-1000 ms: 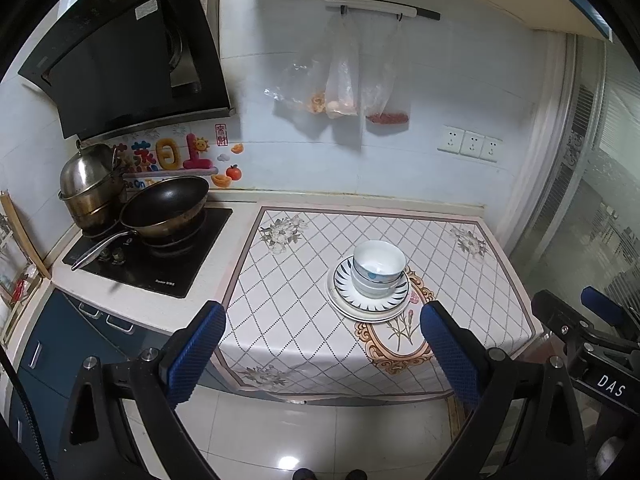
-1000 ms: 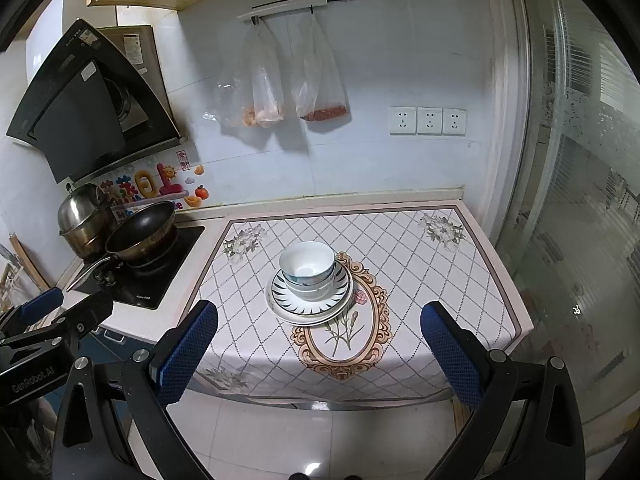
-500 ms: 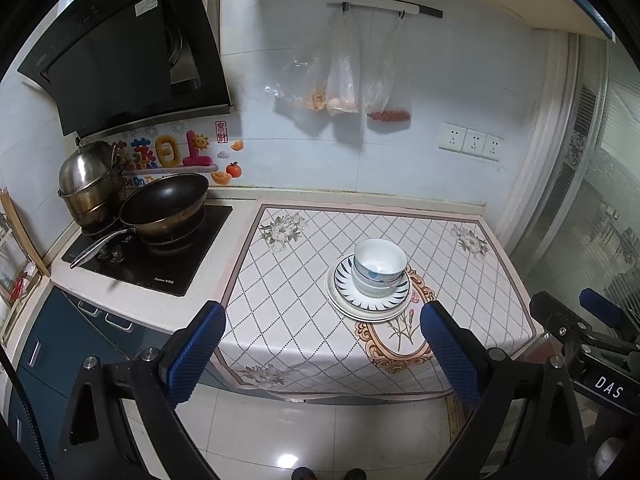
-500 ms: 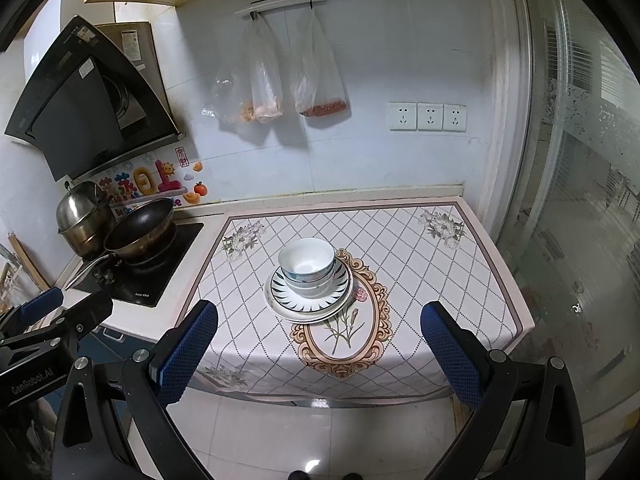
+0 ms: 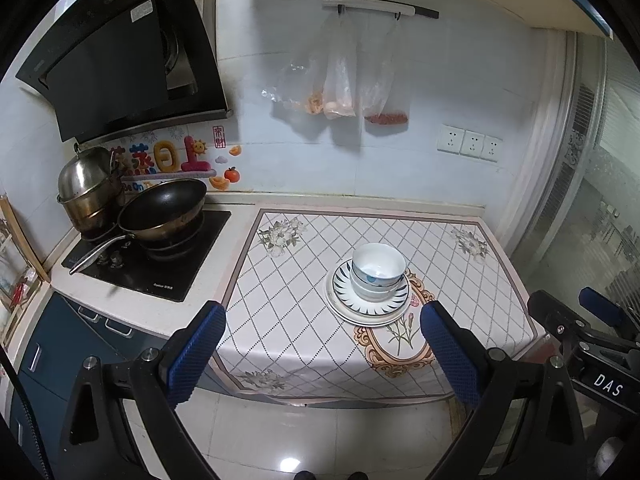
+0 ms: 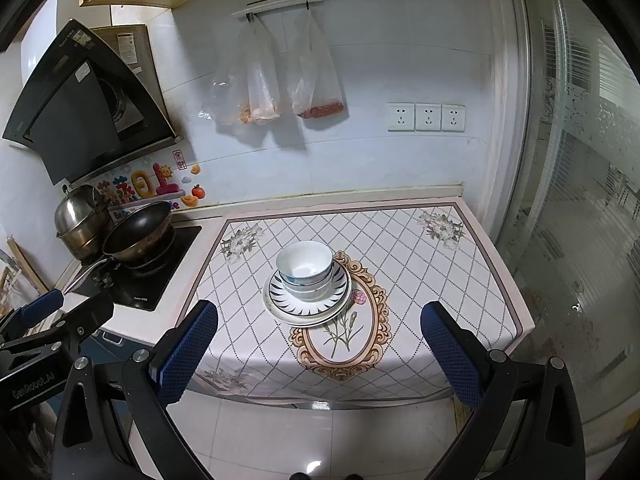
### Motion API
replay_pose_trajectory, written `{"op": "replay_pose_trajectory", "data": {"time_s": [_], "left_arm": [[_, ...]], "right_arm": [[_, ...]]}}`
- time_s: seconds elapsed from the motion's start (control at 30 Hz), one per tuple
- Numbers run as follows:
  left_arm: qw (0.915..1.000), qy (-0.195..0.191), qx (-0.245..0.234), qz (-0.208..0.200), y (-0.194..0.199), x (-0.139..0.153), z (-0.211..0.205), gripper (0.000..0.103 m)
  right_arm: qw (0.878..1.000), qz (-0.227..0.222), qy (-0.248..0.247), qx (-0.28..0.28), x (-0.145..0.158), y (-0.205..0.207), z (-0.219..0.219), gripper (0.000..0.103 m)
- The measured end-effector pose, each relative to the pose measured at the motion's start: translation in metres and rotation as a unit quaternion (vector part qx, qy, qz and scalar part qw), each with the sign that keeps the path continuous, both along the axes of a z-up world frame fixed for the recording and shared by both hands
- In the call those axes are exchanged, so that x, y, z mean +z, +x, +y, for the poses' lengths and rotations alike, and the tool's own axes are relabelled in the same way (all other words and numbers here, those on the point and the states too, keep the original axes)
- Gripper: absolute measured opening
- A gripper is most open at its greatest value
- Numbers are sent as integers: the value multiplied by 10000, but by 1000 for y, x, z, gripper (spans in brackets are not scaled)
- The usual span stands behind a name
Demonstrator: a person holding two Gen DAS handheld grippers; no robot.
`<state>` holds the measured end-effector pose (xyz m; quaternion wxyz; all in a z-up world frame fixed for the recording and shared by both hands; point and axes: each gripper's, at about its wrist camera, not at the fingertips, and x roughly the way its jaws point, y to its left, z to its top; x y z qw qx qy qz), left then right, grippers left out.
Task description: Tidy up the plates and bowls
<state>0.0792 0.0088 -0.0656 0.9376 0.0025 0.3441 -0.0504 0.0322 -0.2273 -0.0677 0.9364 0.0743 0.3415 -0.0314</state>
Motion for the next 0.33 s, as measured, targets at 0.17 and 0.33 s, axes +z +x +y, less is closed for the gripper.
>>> {"op": "replay_pose_trajectory", "data": {"time_s": [0.17, 0.33], "left_arm": [[10000, 8, -14, 42, 0, -1, -2, 100], [10000, 22, -15, 38, 2, -1, -2, 100]], "right_arm": [[10000, 12, -2, 10, -1, 0, 2, 103], [10000, 16, -2, 12, -1, 0, 3, 103]]}}
